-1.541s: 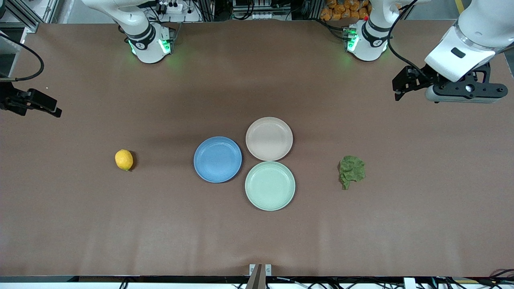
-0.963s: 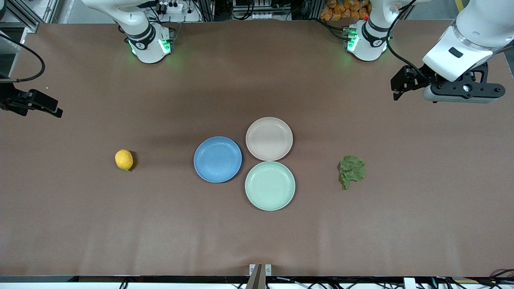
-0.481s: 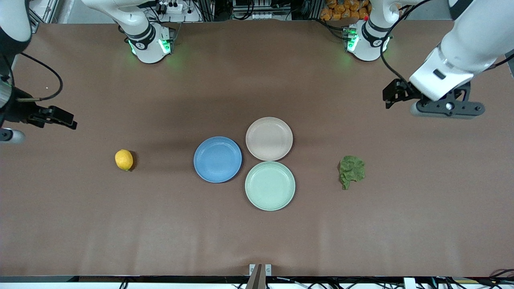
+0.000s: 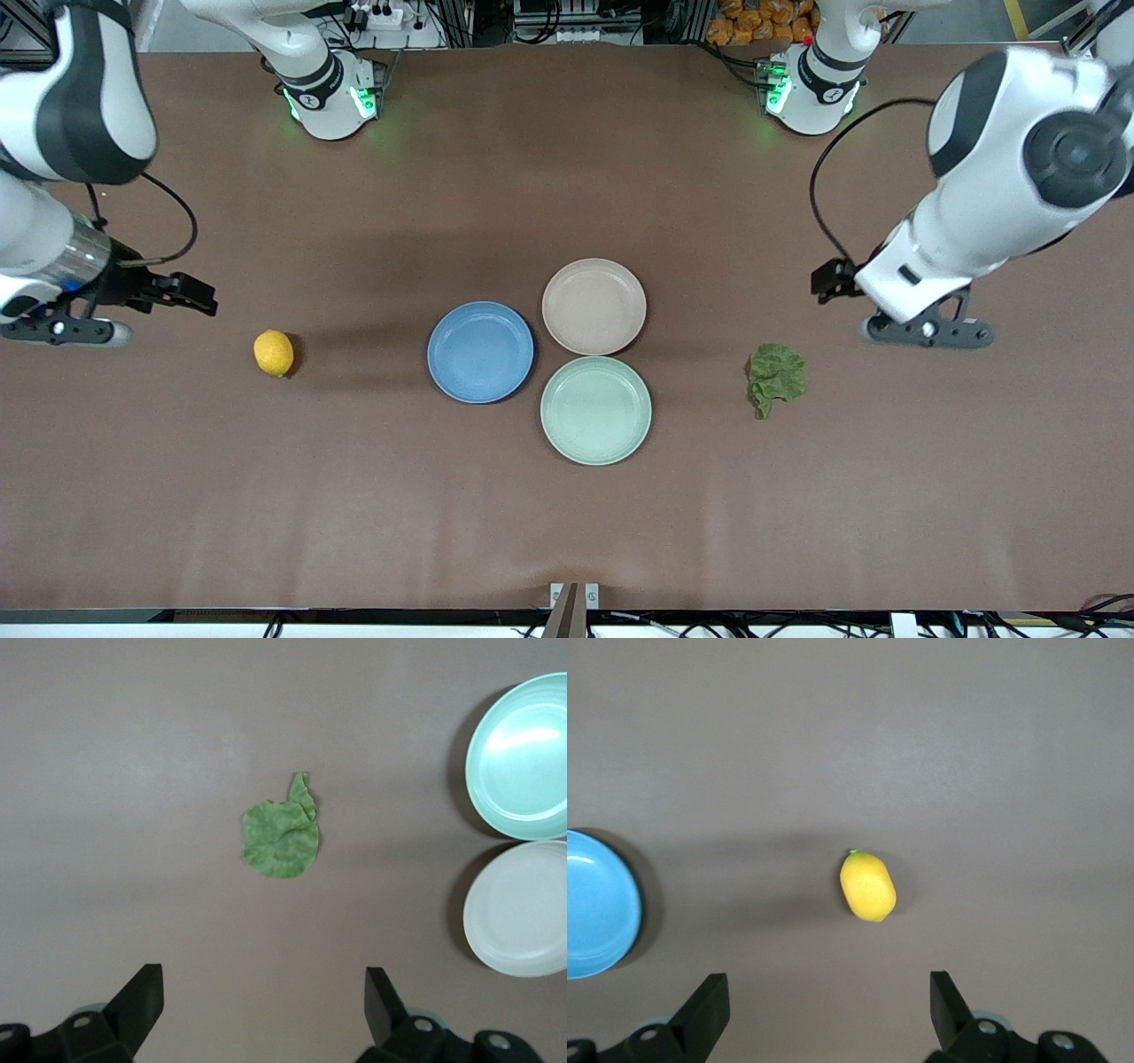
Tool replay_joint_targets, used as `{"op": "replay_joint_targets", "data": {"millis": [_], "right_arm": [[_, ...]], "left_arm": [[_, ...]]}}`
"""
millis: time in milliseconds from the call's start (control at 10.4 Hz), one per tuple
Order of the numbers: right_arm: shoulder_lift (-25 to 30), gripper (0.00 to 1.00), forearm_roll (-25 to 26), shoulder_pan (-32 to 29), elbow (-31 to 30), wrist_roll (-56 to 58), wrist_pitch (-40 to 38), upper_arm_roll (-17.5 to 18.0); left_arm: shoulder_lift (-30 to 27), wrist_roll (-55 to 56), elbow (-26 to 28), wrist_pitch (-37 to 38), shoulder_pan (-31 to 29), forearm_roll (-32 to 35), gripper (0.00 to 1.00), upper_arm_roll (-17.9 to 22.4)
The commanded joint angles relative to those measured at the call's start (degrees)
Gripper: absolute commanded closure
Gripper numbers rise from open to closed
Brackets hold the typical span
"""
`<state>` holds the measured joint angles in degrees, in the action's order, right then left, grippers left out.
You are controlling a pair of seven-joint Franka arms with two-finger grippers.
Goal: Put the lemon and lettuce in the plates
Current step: 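Lower the right gripper to the lemon while the left gripper reaches the lettuce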
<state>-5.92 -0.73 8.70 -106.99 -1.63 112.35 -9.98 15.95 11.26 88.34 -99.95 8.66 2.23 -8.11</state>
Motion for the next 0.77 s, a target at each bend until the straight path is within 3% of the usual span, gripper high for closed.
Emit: {"op": "replay_joint_targets", "data": {"millis": [0, 193, 385, 578, 674], "right_arm": [[1.09, 0.00, 1.44, -0.43, -8.03, 1.36, 8.38, 0.32], [0.30, 0.00, 1.44, -0.61, -13.91, 2.24, 15.23, 0.32], [-1.97, 0.00, 1.44, -1.31, -20.78, 4.08, 26.64, 0.32], [-4.53, 0.00, 1.44, -1.31, -22.82, 4.45, 32.12, 0.40], [-5.67, 0.00, 1.44, -1.40, -22.91, 4.45, 33.36, 0.40]], "left_arm": [[2.67, 2.44, 3.14, -6.90, -0.13, -0.48, 0.00, -0.24], [5.39, 4.73, 6.21, -13.13, 0.22, -0.21, 0.00, -0.24], [7.16, 5.09, 13.40, -25.49, 0.22, 0.05, 0.00, -0.15], [7.33, 5.09, 19.57, -33.88, -0.04, 0.23, 0.00, -0.23], [8.90, 5.09, 19.50, -34.17, 0.48, 0.23, 0.00, -0.06]]}}
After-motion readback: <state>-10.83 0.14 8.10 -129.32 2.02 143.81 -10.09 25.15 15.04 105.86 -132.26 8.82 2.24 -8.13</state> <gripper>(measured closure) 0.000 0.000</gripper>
